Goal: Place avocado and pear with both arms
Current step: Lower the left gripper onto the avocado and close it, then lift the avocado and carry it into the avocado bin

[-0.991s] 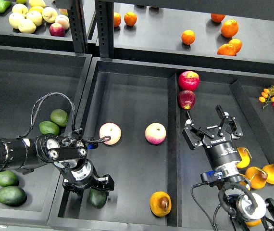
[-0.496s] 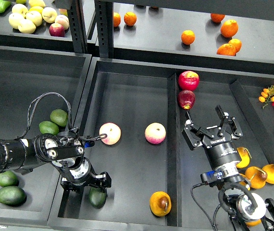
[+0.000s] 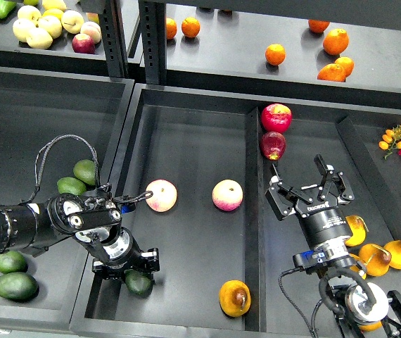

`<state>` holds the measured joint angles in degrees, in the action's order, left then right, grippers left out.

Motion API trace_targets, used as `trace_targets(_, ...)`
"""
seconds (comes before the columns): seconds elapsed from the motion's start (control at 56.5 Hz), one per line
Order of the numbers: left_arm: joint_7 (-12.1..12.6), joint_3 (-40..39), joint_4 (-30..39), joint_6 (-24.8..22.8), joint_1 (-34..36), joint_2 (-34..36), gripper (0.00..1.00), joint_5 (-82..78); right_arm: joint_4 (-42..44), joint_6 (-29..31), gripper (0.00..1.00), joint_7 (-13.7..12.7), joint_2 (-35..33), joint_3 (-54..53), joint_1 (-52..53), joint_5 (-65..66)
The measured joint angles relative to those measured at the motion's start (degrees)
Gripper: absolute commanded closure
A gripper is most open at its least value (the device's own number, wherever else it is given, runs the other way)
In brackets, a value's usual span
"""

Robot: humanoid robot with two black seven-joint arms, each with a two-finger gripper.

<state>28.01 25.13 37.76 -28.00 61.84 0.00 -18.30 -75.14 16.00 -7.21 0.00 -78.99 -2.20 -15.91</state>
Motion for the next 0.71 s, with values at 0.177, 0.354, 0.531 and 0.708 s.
trace_targets(0.177, -0.01, -0.11, -0.03, 0.00, -0.45, 0.00, 0.68, 1.55, 0.00, 0.00, 0.00, 0.00, 0.00, 0.00, 0.00, -0.01)
trace_targets(0.354, -0.01, -0.72, 0.09, 0.00, -0.17, 0.00, 0.69, 2.81, 0.00, 0.00, 0.00, 0.00, 0.00, -0.02, 0.00, -0.01)
trace_targets(0.531, -0.02, -0.91, 1.03, 0.00, 3.40, 0.00, 0.69, 3.44, 0.00, 0.00, 0.00, 0.00, 0.00, -0.02, 0.00, -0.01)
trace_targets(0.708, -0.02, -1.16, 1.16, -0.01, 8.15, 0.03, 0.69, 3.81, 0.00, 0.00, 0.00, 0.00, 0.00, -0.02, 0.00, -0.01)
